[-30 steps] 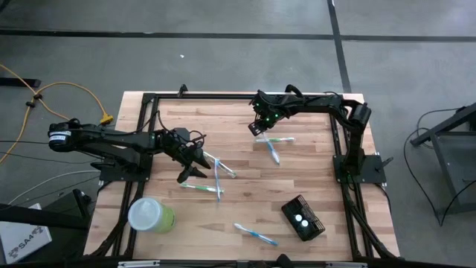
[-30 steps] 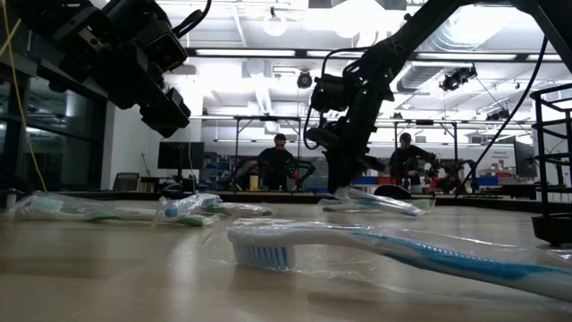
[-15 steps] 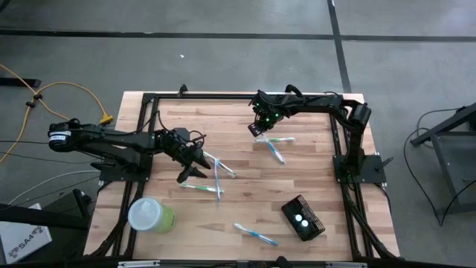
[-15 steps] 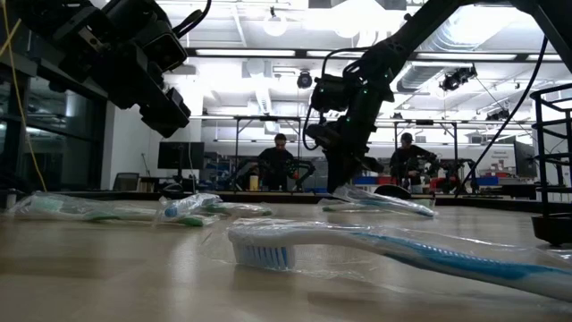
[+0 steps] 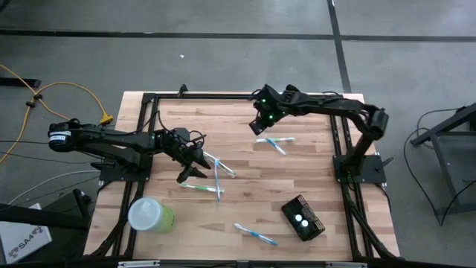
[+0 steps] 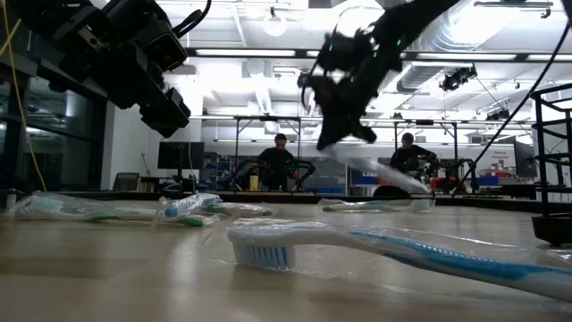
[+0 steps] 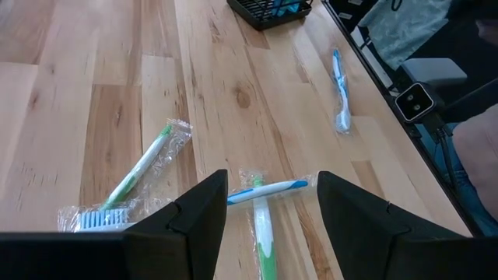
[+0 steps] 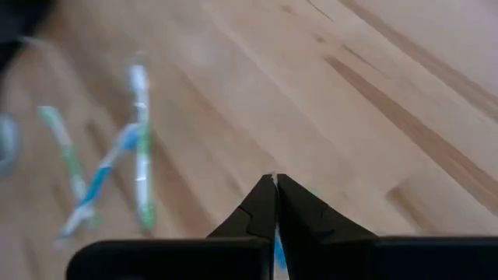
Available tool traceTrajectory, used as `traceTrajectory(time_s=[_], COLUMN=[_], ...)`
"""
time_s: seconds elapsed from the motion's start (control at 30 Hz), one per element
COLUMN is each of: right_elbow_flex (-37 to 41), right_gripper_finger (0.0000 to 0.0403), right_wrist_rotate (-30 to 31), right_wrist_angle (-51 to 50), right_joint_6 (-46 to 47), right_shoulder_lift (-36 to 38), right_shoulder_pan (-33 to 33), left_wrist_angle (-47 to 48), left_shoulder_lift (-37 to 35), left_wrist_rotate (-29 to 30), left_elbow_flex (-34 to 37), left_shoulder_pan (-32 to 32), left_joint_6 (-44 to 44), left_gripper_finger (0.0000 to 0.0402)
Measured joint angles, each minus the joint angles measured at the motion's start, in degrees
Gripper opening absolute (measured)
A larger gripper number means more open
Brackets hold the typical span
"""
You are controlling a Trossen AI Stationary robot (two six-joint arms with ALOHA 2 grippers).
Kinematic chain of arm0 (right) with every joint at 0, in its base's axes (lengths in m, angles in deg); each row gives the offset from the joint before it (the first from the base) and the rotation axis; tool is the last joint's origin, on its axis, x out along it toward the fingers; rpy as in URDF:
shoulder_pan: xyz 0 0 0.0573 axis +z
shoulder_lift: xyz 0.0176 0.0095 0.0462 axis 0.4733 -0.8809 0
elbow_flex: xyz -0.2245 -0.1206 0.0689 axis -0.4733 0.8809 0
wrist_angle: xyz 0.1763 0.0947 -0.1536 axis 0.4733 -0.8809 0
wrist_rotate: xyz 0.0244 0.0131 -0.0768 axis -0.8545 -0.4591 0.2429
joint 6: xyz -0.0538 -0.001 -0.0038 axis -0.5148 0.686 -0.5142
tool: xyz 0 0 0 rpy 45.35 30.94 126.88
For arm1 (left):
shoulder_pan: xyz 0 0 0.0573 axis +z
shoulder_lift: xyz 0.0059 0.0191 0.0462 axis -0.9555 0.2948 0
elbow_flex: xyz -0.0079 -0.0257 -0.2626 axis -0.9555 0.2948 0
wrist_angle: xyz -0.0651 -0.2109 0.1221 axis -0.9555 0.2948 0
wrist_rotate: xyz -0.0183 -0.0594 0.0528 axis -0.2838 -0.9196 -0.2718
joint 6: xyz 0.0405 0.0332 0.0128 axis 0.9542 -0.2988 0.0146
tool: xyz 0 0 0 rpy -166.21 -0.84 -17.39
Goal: Pick & Place toothbrushing station
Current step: Put the top blue toothbrush into the top section of the black wire organizer
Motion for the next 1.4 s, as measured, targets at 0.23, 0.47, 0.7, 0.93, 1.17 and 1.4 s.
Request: traceTrajectory(time_s=[0.23,0.47,0.7,0.93,1.17,1.4], right_elbow_flex=[0.0,0.0,0.0,0.0,0.13,0.28], right_gripper_finger=[0.0003,0.0003,0.0003,0.0003,0.0003,0.0003], right_wrist_rotate=[3.08,19.45,39.42,58.09,75.55,86.59], right_wrist_angle=[1.91,2.67,2.26,2.15,-3.31,-11.71], right_joint_6=[-0.44,-2.75,-1.33,3.31,13.88,25.99], right_shoulder_lift=[10.72,21.02,23.86,22.81,22.1,20.93], right_shoulder_pan=[5.45,15.28,29.56,43.01,55.29,63.62], left_wrist_angle=[0.01,-0.02,-0.24,-0.82,-1.22,-1.88], left_shoulder_lift=[0.0,0.0,0.0,0.0,0.0,0.0], left_wrist_rotate=[0.0,0.02,0.02,0.02,-0.04,-0.09], left_elbow_flex=[0.0,0.0,0.0,0.0,0.0,0.0], left_shoulder_pan=[0.02,0.0,0.0,0.0,0.0,0.0], left_joint_6=[-0.07,-0.11,-0.11,-0.09,-0.17,-0.82], left_gripper_finger=[0.0195,0.0195,0.0195,0.0195,0.0195,0.0195])
